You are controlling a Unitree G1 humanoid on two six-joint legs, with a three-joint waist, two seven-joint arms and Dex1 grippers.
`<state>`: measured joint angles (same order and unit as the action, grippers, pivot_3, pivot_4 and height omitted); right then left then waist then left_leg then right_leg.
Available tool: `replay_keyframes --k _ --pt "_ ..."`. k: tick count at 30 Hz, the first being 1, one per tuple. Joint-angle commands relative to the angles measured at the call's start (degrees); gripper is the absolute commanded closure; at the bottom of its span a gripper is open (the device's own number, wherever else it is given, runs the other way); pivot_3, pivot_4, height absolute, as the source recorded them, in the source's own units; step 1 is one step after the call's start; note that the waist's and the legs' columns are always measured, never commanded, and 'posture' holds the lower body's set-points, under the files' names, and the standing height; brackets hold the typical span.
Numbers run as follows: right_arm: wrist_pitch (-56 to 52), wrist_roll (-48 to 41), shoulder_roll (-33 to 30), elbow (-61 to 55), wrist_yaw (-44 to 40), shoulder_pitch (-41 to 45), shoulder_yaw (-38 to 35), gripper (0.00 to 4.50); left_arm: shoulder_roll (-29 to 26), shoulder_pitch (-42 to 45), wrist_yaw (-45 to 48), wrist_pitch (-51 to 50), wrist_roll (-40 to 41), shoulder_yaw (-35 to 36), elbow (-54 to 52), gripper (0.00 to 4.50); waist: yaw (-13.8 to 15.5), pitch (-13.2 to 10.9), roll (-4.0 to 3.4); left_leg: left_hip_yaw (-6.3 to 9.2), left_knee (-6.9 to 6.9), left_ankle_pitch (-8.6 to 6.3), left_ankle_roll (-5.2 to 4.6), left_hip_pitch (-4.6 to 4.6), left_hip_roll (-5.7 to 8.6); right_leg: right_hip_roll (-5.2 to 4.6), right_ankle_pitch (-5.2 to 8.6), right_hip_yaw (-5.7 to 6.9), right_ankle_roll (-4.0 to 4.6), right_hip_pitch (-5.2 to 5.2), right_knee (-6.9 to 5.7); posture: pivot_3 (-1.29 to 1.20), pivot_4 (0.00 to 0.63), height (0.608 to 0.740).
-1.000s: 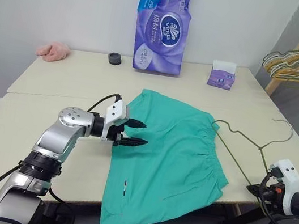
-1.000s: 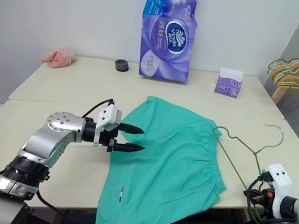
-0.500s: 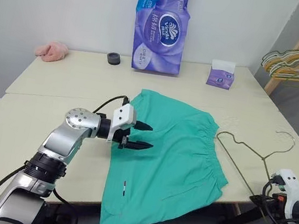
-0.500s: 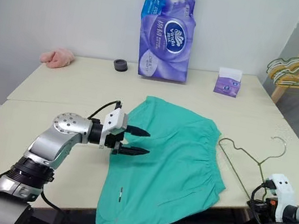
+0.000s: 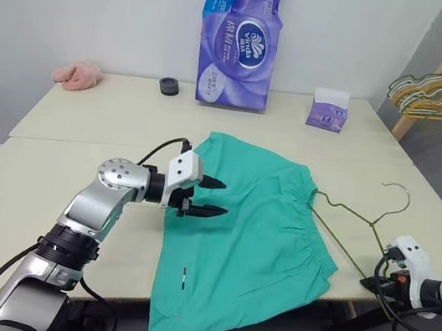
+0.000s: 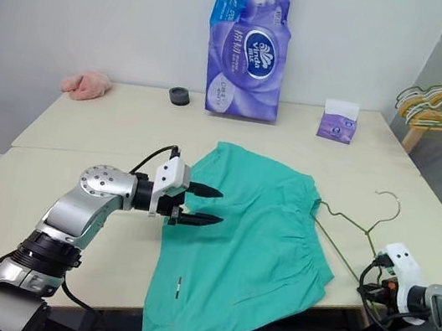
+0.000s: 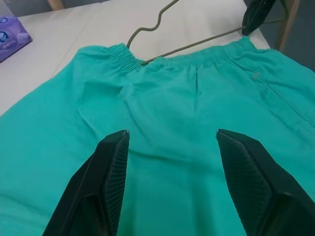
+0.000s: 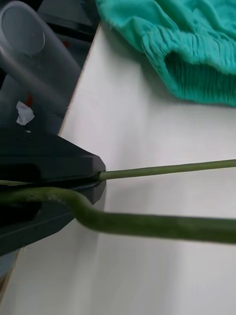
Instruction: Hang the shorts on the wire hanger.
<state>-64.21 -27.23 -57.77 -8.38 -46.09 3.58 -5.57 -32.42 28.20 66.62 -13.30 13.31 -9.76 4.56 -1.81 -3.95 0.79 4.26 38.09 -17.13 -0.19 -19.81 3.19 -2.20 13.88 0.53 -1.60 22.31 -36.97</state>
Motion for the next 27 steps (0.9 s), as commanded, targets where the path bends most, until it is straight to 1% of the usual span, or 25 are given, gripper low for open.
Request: replay_keyframes --k 1,6,13,16,20,27 --pt "2.5 1.0 -1.4 1.0 -1.8 1.7 0.7 4.50 -0.8 1.5 -1.0 0.6 0.0 1.4 -1.3 1.52 0.0 0.0 0.01 0.01 0.00 0.00 0.00 0.00 0.00 0.00 0.00 0.00 0.00 0.00 0.00 -0.09 0.035 0.740" --pt "4.5 1.2 0.1 3.2 -4.0 6.1 4.3 4.50 -0.6 2.0 -2.2 1.2 -0.2 1.8 -0.4 1.52 -0.1 0.0 0.01 0.00 0.00 0.00 0.00 0.01 -0.01 0.00 0.00 -0.01 0.00 0.00 -0.01 -0.09 0.032 0.740" --pt "8.2 4.9 4.6 13.0 -4.3 15.0 9.7 4.50 0.3 3.8 -4.8 1.9 0.3 3.2 1.3 1.52 0.1 0.0 0.01 0.01 0.00 0.00 0.00 -0.01 0.01 -0.02 -0.03 -0.01 0.04 0.02 -0.01 -0.08 0.029 0.740" --pt "9.0 6.2 5.7 15.9 -5.4 17.1 11.7 4.50 0.6 4.4 -6.2 2.9 0.0 3.9 2.5 1.52 0.1 0.0 0.01 0.02 0.00 0.00 0.01 0.00 0.01 -0.02 -0.17 0.00 0.28 0.02 -0.01 -0.06 0.026 0.740" --pt "9.3 7.0 8.1 17.6 -5.9 19.7 12.9 4.50 0.5 3.9 -6.9 3.0 0.3 4.6 2.3 1.52 -0.1 0.0 0.08 0.01 0.01 0.00 0.01 0.01 0.00 -0.02 -0.18 -0.01 0.28 0.01 -0.01 -0.05 0.021 0.740" --pt "7.5 6.9 13.2 19.6 -5.2 24.9 12.2 4.50 1.5 4.4 -9.3 3.5 0.7 6.0 3.7 1.52 0.2 0.1 0.08 0.02 0.00 0.01 0.02 0.00 0.00 -0.02 -0.20 -0.02 0.31 0.05 -0.04 -0.04 0.018 0.740"
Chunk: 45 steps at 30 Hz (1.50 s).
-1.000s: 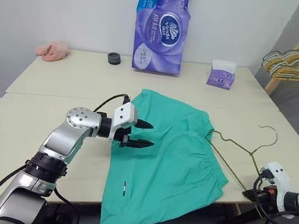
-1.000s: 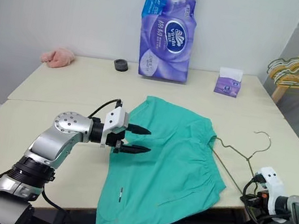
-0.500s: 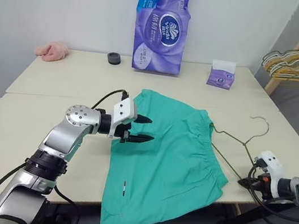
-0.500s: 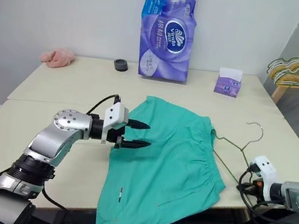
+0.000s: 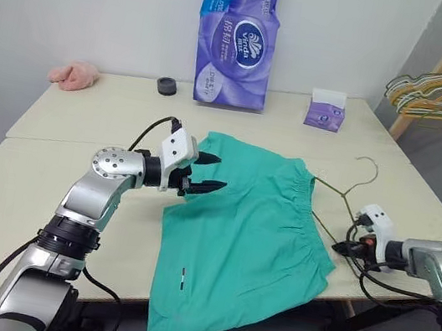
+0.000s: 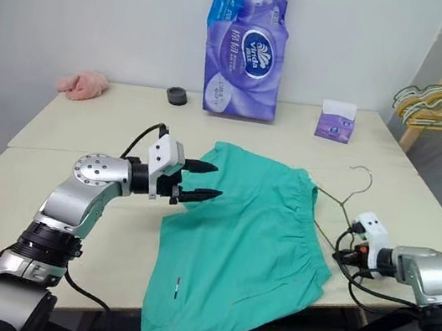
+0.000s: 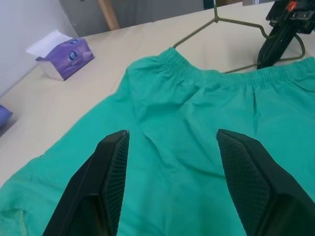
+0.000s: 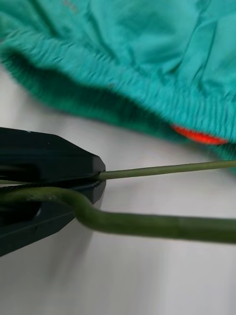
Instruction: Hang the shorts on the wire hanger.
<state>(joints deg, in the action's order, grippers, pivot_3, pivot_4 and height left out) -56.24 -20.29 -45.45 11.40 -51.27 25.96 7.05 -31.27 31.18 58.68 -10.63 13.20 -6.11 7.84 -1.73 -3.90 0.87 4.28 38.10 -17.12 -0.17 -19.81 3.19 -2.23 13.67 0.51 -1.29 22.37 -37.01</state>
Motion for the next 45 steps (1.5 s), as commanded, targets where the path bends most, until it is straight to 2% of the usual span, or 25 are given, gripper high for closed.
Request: replay_keyframes --k 1,6,7,9,12,13,18,22,27,31,37,45 --pt "-0.5 0.0 1.4 0.0 0.1 3.1 -0.5 4.50 0.5 1.6 -1.6 0.9 0.8 2.4 0.7 1.52 0.1 0.0 0.00 0.01 0.00 0.00 0.00 -0.01 0.01 -0.01 0.00 0.01 0.00 0.00 0.01 -0.04 0.016 0.740" --pt "-0.4 -0.1 1.9 -1.8 0.3 4.2 -1.2 4.50 0.6 2.5 -1.2 -1.5 2.7 3.2 1.4 1.52 0.2 0.0 0.00 0.01 0.00 0.00 0.00 -0.06 0.04 -0.04 -0.01 0.00 0.01 0.05 0.01 -0.04 0.016 0.740" --pt "-0.9 -0.6 1.8 -3.0 0.3 4.4 -1.7 4.50 0.4 2.6 -0.6 -1.8 3.2 3.4 1.5 1.25 0.2 0.0 -0.01 0.01 0.00 0.00 0.00 -0.06 0.04 -0.04 -0.01 0.00 0.01 0.05 0.02 -0.04 0.016 0.740" --pt "-1.2 -1.1 1.2 -5.5 0.3 4.6 -2.2 4.50 0.1 2.9 0.4 -2.1 3.8 3.5 1.4 1.00 0.2 0.0 -0.01 0.02 0.00 0.00 0.00 -0.08 0.04 -0.04 -0.01 0.00 0.01 0.08 0.01 -0.05 0.016 0.740" --pt "0.2 -0.2 0.2 -9.4 0.2 4.0 -1.4 4.50 0.3 4.5 0.3 -1.1 3.8 4.0 3.2 0.15 0.2 0.0 -0.01 0.01 -0.01 0.00 0.01 -0.13 0.04 -0.04 -0.01 0.00 0.01 0.16 -0.01 -0.06 0.015 0.740" --pt "0.4 -0.1 0.1 -10.7 0.2 3.8 -1.2 4.50 0.4 5.6 0.2 -0.2 3.4 4.2 4.5 0.06 0.2 0.0 -0.01 0.01 0.00 0.00 0.01 -0.13 0.04 -0.04 -0.01 0.00 0.01 0.16 -0.03 -0.06 0.013 0.740" --pt "2.2 1.4 -0.6 -16.7 -0.2 3.4 1.7 4.50 0.6 12.1 1.2 4.8 2.4 4.7 12.1 0.06 0.1 0.0 0.00 0.00 0.00 0.00 0.01 -0.12 0.04 -0.04 -0.01 0.01 0.00 0.16 -0.04 -0.07 0.011 0.740" --pt "5.7 3.8 -2.3 -22.4 -1.6 3.0 5.6 4.50 -0.7 17.7 6.7 11.2 0.3 2.9 18.6 0.06 -0.1 0.0 -0.01 -0.02 0.00 0.01 0.04 -0.20 0.05 -0.03 -0.02 0.00 -0.02 0.26 -0.02 -0.08 0.008 0.740" --pt "4.6 3.7 -1.6 -28.2 -1.6 3.9 7.7 4.50 -0.4 22.8 13.7 16.8 -1.9 -0.1 22.6 0.06 -0.1 0.0 0.00 -0.03 0.01 0.05 0.13 -0.23 0.06 -0.04 -0.02 -0.02 -0.02 0.29 -0.02 -0.08 0.004 0.740" --pt "5.2 4.6 -2.2 -30.7 -2.0 4.7 9.4 4.50 -0.4 23.2 20.5 18.1 -2.6 -3.2 21.9 0.06 -0.2 0.1 0.00 -0.03 0.18 0.12 0.26 -0.93 0.08 -0.04 -0.07 -0.04 -0.02 0.98 -0.16 -0.08 0.002 0.740" --pt "6.8 6.2 -3.5 -32.4 -3.1 5.3 11.2 4.50 -1.0 22.9 27.7 17.3 -3.9 -6.8 21.2 0.06 -0.1 0.1 0.00 -0.04 0.28 0.12 0.24 -1.04 0.08 -0.04 -0.09 -0.04 -0.01 1.05 -0.18 -0.09 0.001 0.740" --pt "8.7 7.4 -4.4 -35.8 -4.3 5.8 12.1 4.50 0.5 21.3 27.8 20.8 -7.5 -8.9 24.3 0.06 -0.1 0.1 0.00 -0.04 0.59 0.01 0.06 -1.05 0.07 -0.01 -0.10 -0.03 -0.04 1.02 -0.34 -0.09 0.001 0.740"
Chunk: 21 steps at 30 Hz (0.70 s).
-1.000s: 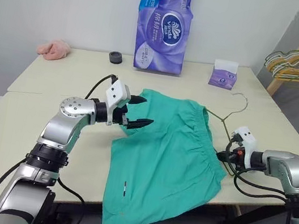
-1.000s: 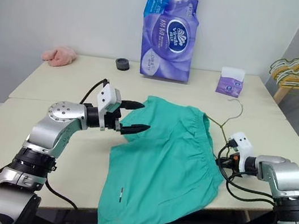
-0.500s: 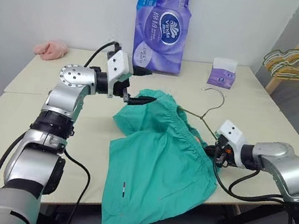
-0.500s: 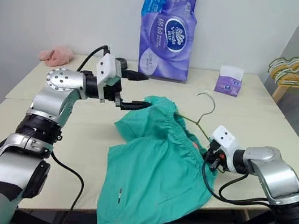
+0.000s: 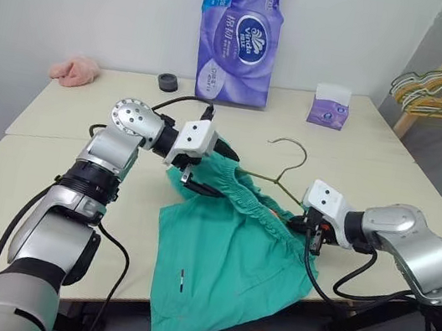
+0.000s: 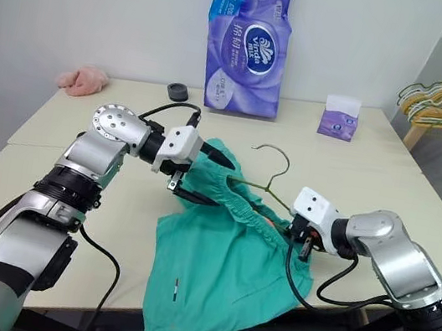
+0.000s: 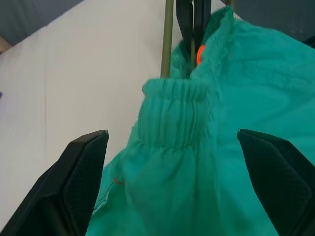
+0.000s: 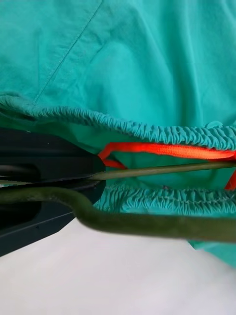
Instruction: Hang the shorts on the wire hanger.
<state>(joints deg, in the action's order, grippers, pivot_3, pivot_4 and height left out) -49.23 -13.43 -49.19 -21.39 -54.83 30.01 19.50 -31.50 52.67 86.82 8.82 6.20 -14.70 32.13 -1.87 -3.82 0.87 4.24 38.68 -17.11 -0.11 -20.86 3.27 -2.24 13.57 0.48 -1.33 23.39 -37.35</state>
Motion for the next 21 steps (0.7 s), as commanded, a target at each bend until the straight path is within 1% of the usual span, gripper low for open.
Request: replay_keyframes --k 1,4,5,10,16,17,21 --pt "1.8 0.8 -0.7 -3.3 -0.9 1.9 -0.2 4.50 1.1 -0.4 0.1 0.9 -0.3 -0.4 -0.1 0.06 0.0 0.0 0.00 0.00 0.06 -0.02 -0.04 -0.01 0.00 0.00 0.00 0.00 -0.01 -0.02 -0.04 -0.09 0.000 0.740" --pt "1.6 0.9 -0.2 -3.9 -1.1 2.2 -0.2 4.50 1.8 -1.0 1.1 0.1 0.1 -0.6 -0.6 0.65 0.0 0.0 0.00 -0.02 0.18 -0.04 -0.08 -0.01 0.01 0.00 -0.02 -0.02 -0.04 -0.03 -0.12 -0.10 0.000 0.740" --pt "1.6 0.9 -0.1 -4.3 -1.1 2.3 -0.2 4.50 1.9 -1.4 1.4 -0.2 0.1 -0.8 -1.1 0.93 0.0 0.0 0.00 -0.02 0.21 -0.05 -0.08 -0.01 0.01 0.00 -0.02 -0.02 -0.05 -0.03 -0.16 -0.10 0.000 0.740" --pt "1.5 0.7 0.3 -5.3 -1.4 2.6 -0.3 4.50 2.1 -2.8 2.0 -0.9 -0.2 -1.1 -2.5 2.56 0.0 0.0 0.00 -0.02 0.25 -0.05 -0.09 0.02 0.02 0.00 -0.01 -0.03 -0.04 -0.02 -0.30 -0.10 0.000 0.740" --pt "2.1 0.5 0.9 -6.0 -1.6 2.8 -0.6 4.50 1.9 -4.0 2.6 -1.8 -0.3 -1.3 -4.2 4.35 0.0 0.0 0.00 -0.02 0.25 -0.04 -0.08 0.02 0.02 -0.01 -0.02 -0.03 -0.04 -0.02 -0.32 -0.10 0.000 0.740" --pt "2.4 0.5 0.9 -6.2 -1.8 2.8 -0.6 4.50 1.9 -4.2 2.6 -1.9 -0.2 -1.3 -4.5 4.47 0.0 0.0 0.00 -0.02 0.25 -0.04 -0.08 0.02 0.02 -0.01 -0.02 -0.03 -0.04 -0.02 -0.32 -0.10 0.000 0.740" --pt "4.5 0.8 1.1 -7.0 -2.7 2.7 -0.6 4.50 1.7 -5.0 3.2 -3.0 0.0 -1.3 -5.9 4.47 0.0 0.0 0.00 -0.02 0.25 -0.04 -0.08 0.02 0.02 -0.01 -0.02 -0.03 -0.04 -0.02 -0.32 -0.10 0.000 0.740"
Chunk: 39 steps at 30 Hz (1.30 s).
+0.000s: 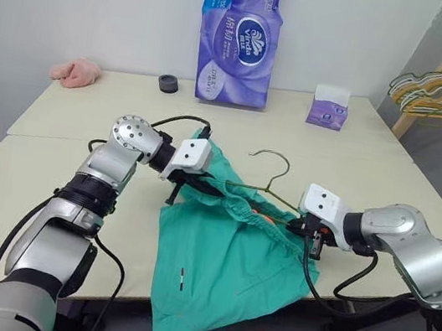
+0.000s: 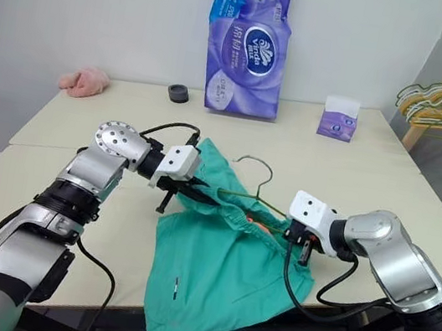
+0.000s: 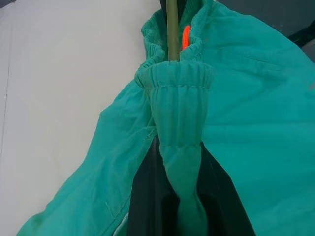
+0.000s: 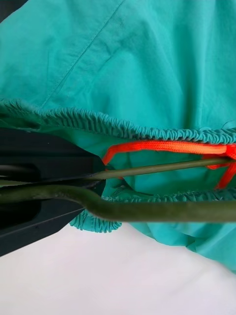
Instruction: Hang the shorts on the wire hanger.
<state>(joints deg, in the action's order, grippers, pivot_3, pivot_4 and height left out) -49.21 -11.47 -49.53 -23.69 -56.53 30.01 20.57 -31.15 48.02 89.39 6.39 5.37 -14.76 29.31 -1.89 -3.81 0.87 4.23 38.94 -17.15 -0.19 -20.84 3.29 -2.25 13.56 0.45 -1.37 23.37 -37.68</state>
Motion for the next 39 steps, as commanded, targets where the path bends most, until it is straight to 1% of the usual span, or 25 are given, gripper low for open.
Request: replay_keyframes --k 1,6,8,9,10,14,16,17,18,20,21,24,27,28,31,33,36,39 --pt "5.2 -1.0 1.4 -4.8 -1.2 2.6 -1.6 4.50 1.3 -0.5 0.8 -0.9 0.9 -1.2 -3.3 4.47 0.0 0.0 0.00 0.00 0.00 0.00 0.00 0.00 0.00 0.00 0.00 0.00 0.00 0.00 -0.01 -0.10 0.000 0.740" --pt "10.0 1.4 0.2 -4.8 -2.7 1.9 -0.9 4.50 1.2 -0.8 1.0 -1.8 1.1 -0.9 -3.9 4.47 0.0 0.0 0.00 0.00 0.01 0.00 0.00 0.00 0.00 0.00 0.00 0.00 0.00 0.00 -0.02 -0.10 0.000 0.740" --pt "13.2 2.7 -1.9 -4.2 -4.3 1.1 -0.9 4.50 1.2 -0.9 0.9 -2.1 1.1 -0.7 -4.0 4.47 0.0 0.0 0.00 -0.01 0.01 0.00 0.00 0.00 0.01 0.00 0.00 0.00 0.00 0.00 -0.02 -0.11 0.000 0.740" --pt "14.9 3.4 -3.3 -3.9 -5.3 0.6 -1.2 3.99 1.2 -1.0 0.8 -2.2 1.1 -0.5 -4.2 4.50 0.0 0.0 -0.01 -0.01 0.01 0.00 0.00 0.00 0.01 0.00 0.00 0.01 0.00 0.00 -0.02 -0.11 0.000 0.740" --pt "16.0 3.7 -4.5 -3.7 -6.1 0.1 -1.8 3.82 1.1 -1.1 0.8 -2.4 1.1 -0.4 -4.3 4.50 0.0 0.0 -0.01 -0.02 0.01 0.00 0.00 0.01 0.01 0.00 0.00 -0.01 0.00 0.00 -0.02 -0.11 0.000 0.740" --pt "18.4 4.0 -8.8 -2.2 -8.1 -1.4 -4.5 2.45 1.0 -1.5 0.6 -2.3 1.0 -0.3 -4.4 4.50 0.0 0.0 0.04 -0.03 0.04 0.00 0.00 0.00 0.01 0.00 0.00 -0.01 -0.01 0.00 -0.02 -0.11 0.000 0.740" --pt "19.0 4.4 -11.9 -0.7 -8.3 -3.3 -7.3 1.81 0.9 -1.6 0.2 -2.3 1.0 -0.2 -4.4 4.50 0.0 0.0 0.05 -0.03 0.04 0.00 0.00 0.01 0.01 0.00 0.00 -0.01 0.00 -0.01 -0.03 -0.12 0.000 0.740" --pt "19.3 4.5 -13.2 0.2 -8.1 -4.3 -8.8 1.36 0.9 -1.6 0.0 -2.2 1.0 -0.2 -4.4 4.50 0.1 0.0 0.05 -0.03 0.04 0.00 0.00 0.01 0.01 0.00 0.00 -0.01 0.00 -0.01 -0.03 -0.12 0.000 0.740" --pt "19.3 4.4 -14.1 0.9 -7.8 -5.1 -10.2 1.07 0.9 -1.6 -0.2 -2.2 1.0 -0.1 -4.4 4.50 0.1 0.0 0.05 -0.04 0.04 0.00 0.00 0.01 0.02 -0.01 0.00 -0.01 0.00 -0.02 -0.03 -0.12 0.000 0.740" --pt "19.4 4.4 -15.1 2.1 -7.1 -6.5 -12.4 0.33 0.9 -1.8 -0.5 -2.1 1.1 -0.1 -4.4 4.50 0.1 0.1 0.06 -0.06 0.04 0.00 0.00 0.02 0.02 -0.01 0.00 -0.03 0.00 -0.03 -0.02 -0.12 0.000 0.740" --pt "19.4 4.5 -15.9 3.7 -6.0 -8.3 -15.3 0.02 0.9 -1.7 -0.8 -1.7 1.1 0.1 -4.0 4.50 0.1 0.1 0.06 -0.06 0.04 0.00 0.00 0.02 0.01 -0.01 0.00 -0.03 0.00 -0.03 -0.02 -0.12 0.000 0.740" --pt "18.7 4.1 -16.2 5.7 -2.9 -14.1 -22.5 0.02 1.1 -1.5 -2.2 -0.7 1.0 0.7 -3.2 4.50 0.1 0.1 0.08 -0.06 0.03 0.00 0.00 0.02 -0.01 -0.01 0.00 -0.03 0.00 -0.03 -0.03 -0.13 0.000 0.740" --pt "15.9 0.1 -12.1 1.3 -1.4 -23.4 -29.0 0.02 1.3 -0.8 -4.3 -0.5 1.5 1.9 -1.8 4.50 0.1 0.1 0.14 -0.08 0.03 0.00 0.00 0.05 0.00 -0.02 0.00 -0.06 0.01 -0.05 -0.05 -0.13 0.001 0.740" --pt "15.3 -0.8 -9.5 -1.3 0.1 -27.2 -30.2 0.02 1.1 -0.4 -4.8 -0.3 1.4 2.2 -0.8 4.50 0.1 0.1 0.14 -0.05 0.03 0.00 0.00 0.04 -0.03 0.00 0.00 -0.03 0.01 -0.07 -0.06 -0.14 0.004 0.740" --pt "12.9 -2.1 -2.4 -7.4 5.1 -34.3 -30.1 0.02 0.6 0.3 -5.4 0.5 1.1 2.6 1.0 4.50 0.0 0.2 0.17 -0.03 0.02 -0.01 -0.01 0.07 -0.04 0.01 0.01 -0.02 0.00 -0.09 -0.10 -0.14 0.004 0.740" --pt "9.9 -3.6 1.7 -10.0 7.9 -36.5 -29.7 0.02 0.5 0.3 -5.3 0.7 1.1 2.4 1.0 4.50 -0.2 0.3 0.12 -0.05 0.03 -0.01 -0.02 0.09 -0.04 0.01 0.01 -0.05 -0.01 -0.09 -0.12 -0.13 0.006 0.740" --pt "7.7 -4.0 5.7 -11.5 11.4 -37.5 -28.7 0.02 0.4 0.1 -5.3 0.8 1.1 2.4 0.7 4.50 -0.2 0.3 0.06 -0.14 0.05 -0.02 -0.04 0.14 0.00 0.00 0.00 -0.16 -0.02 -0.09 -0.13 -0.13 0.006 0.740" --pt "5.2 -4.5 9.1 -10.9 14.6 -36.7 -27.2 0.02 0.5 0.0 -5.4 1.0 1.0 2.3 0.7 4.50 0.0 0.4 0.10 -0.11 0.05 -0.02 -0.04 0.14 0.00 0.01 0.00 -0.11 -0.02 -0.10 -0.12 -0.13 0.005 0.740"
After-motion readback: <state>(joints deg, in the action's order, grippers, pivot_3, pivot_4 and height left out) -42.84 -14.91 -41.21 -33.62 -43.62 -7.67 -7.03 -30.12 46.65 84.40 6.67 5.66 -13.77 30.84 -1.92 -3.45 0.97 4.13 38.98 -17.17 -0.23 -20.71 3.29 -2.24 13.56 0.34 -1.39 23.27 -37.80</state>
